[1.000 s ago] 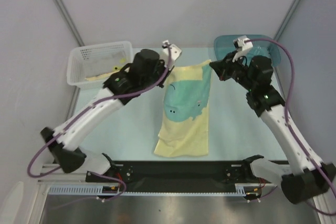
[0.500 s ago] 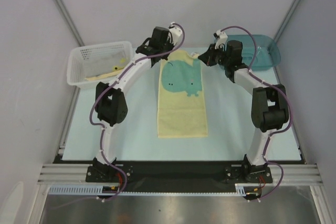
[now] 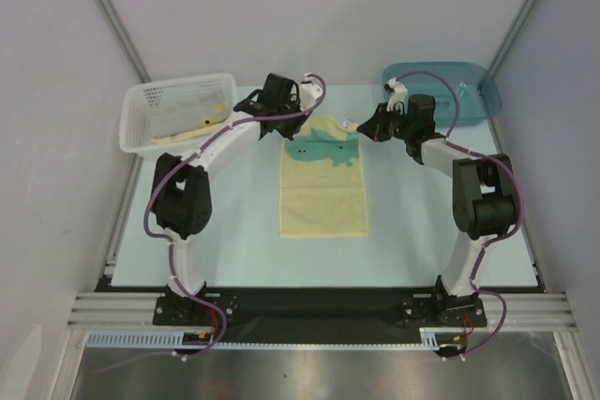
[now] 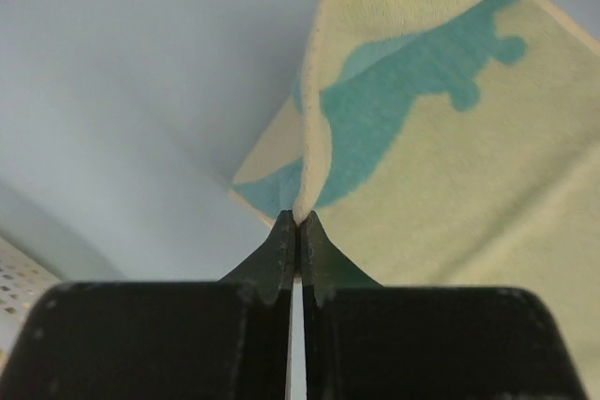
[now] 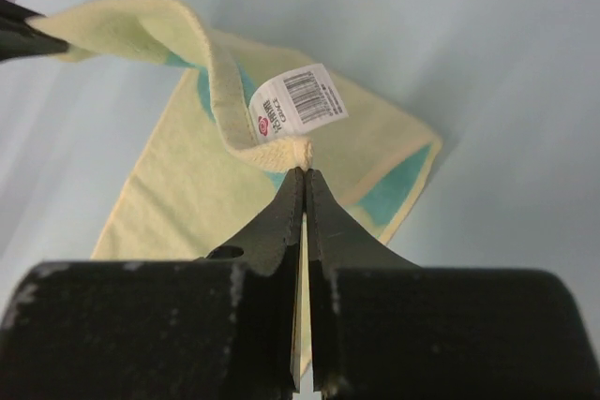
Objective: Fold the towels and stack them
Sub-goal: Fold the towel
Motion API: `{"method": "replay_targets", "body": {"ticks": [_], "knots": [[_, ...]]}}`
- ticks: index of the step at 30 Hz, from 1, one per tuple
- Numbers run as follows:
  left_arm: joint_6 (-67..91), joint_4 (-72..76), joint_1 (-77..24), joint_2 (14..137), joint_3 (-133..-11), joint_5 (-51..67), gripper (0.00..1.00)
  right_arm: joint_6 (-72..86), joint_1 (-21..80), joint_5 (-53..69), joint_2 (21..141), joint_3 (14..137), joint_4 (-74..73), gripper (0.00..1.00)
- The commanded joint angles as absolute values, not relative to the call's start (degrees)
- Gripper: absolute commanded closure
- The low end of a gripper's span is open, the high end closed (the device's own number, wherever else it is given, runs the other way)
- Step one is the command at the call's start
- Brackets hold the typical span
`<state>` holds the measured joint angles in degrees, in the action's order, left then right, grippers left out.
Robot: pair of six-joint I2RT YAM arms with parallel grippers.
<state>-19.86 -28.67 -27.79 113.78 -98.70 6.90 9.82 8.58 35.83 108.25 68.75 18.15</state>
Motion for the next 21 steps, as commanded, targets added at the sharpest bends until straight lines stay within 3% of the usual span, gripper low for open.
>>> {"method": "replay_targets", "body": {"ticks": [1, 13, 21], "knots": [[-17.41, -31.72, -28.04, 106.10, -96.43, 16.87, 1.00, 11.69, 9.40, 35.43, 100.03, 62.07, 19.16, 1.00], [-14.50, -31.20, -31.20, 91.68, -73.68, 16.00, 1.00, 12.22, 13.97, 30.94, 82.89, 44.75, 13.98, 1.00], [-12.57, -32.25, -37.87, 89.91, -66.80, 12.75, 1.00, 13.18, 17.05, 27.25, 73.14, 34.37, 12.05, 1.00]]}}
